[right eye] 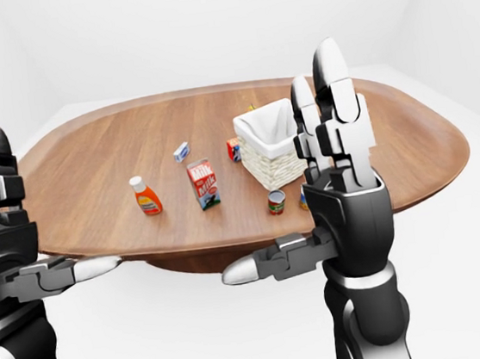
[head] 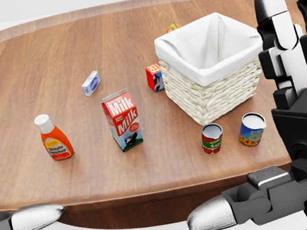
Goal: Pick up the alphabet soup and the tomato sauce, and put them in the basket.
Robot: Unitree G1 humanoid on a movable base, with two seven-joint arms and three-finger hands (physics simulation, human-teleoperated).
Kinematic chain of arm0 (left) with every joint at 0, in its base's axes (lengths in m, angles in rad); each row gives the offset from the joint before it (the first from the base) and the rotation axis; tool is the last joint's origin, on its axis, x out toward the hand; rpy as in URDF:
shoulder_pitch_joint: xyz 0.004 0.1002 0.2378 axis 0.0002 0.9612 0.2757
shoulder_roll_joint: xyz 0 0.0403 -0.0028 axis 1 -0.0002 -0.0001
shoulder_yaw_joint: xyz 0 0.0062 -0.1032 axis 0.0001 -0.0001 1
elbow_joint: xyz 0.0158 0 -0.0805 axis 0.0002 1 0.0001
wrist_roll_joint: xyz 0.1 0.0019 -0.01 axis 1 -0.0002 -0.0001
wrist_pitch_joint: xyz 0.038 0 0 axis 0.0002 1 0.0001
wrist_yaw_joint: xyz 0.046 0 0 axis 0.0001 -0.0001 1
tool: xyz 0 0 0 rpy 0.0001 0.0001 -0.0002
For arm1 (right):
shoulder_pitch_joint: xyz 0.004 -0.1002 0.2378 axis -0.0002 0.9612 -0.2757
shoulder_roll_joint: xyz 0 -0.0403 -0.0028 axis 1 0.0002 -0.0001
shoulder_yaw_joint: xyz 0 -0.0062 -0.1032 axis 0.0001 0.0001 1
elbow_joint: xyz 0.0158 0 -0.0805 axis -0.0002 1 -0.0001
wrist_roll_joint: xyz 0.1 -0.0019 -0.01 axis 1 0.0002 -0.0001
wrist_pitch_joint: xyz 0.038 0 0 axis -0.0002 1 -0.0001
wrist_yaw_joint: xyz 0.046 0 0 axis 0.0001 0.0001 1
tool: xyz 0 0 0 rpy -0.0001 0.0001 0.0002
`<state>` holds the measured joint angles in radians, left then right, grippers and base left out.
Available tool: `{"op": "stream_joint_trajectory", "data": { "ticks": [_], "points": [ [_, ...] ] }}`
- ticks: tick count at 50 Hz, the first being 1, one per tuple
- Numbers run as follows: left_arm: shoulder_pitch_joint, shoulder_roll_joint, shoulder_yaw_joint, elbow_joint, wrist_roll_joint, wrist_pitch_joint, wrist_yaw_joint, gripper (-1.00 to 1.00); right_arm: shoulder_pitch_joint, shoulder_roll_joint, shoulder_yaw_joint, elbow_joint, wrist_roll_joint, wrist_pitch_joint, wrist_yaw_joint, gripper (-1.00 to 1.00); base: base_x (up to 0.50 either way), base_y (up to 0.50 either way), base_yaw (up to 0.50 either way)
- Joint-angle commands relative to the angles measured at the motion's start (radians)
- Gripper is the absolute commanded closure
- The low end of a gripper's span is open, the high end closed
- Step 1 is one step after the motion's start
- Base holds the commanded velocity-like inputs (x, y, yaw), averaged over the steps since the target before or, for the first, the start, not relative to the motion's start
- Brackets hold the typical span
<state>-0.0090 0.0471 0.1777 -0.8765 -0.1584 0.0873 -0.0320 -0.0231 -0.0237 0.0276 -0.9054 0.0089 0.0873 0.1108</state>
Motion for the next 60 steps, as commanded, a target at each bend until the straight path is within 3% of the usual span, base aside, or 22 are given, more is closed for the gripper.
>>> {"op": "stream_joint_trajectory", "data": {
  "ticks": [1, 12, 17, 46, 55, 60],
  "points": [
    [0.0, 0.002, 0.015, -0.05, -0.017, 0.0, 0.0, -0.93, 0.005, 0.005, 0.007, -0.03, -0.005, 0.0, 0.01, -1.0, 0.14, 0.5, 0.0],
    [0.005, 0.002, 0.02, -0.051, -0.021, 0.0, -0.001, -0.94, 0.002, 0.004, 0.026, -0.006, -0.049, 0.0, -0.014, -1.0, 0.09, 0.3, 0.0],
    [0.008, 0.001, 0.019, -0.05, -0.02, 0.0, -0.001, -0.93, 0.009, 0.024, -0.017, -0.026, 0.036, 0.0, -0.002, -1.0, 0.04, 0.0, 0.0],
    [0.025, -0.005, 0.019, -0.047, -0.013, 0.0, -0.008, -0.94, 0.001, 0.006, -0.034, -0.011, 0.056, 0.0, -0.058, -1.0, 0.48, 0.0, 0.0],
    [0.021, -0.003, 0.018, -0.044, -0.009, 0.0, -0.01, -0.93, 0.06, -0.014, -0.18, 0.08, 0.12, 0.0, -0.013, -1.0, 0.0, 0.0, 0.0],
    [0.016, -0.004, 0.001, -0.046, 0.003, 0.0, -0.008, -0.94, 0.124, -0.004, -0.209, 0.076, 0.117, 0.0, 0.017, -1.0, 0.0, 0.0, 0.0]
  ]
}}
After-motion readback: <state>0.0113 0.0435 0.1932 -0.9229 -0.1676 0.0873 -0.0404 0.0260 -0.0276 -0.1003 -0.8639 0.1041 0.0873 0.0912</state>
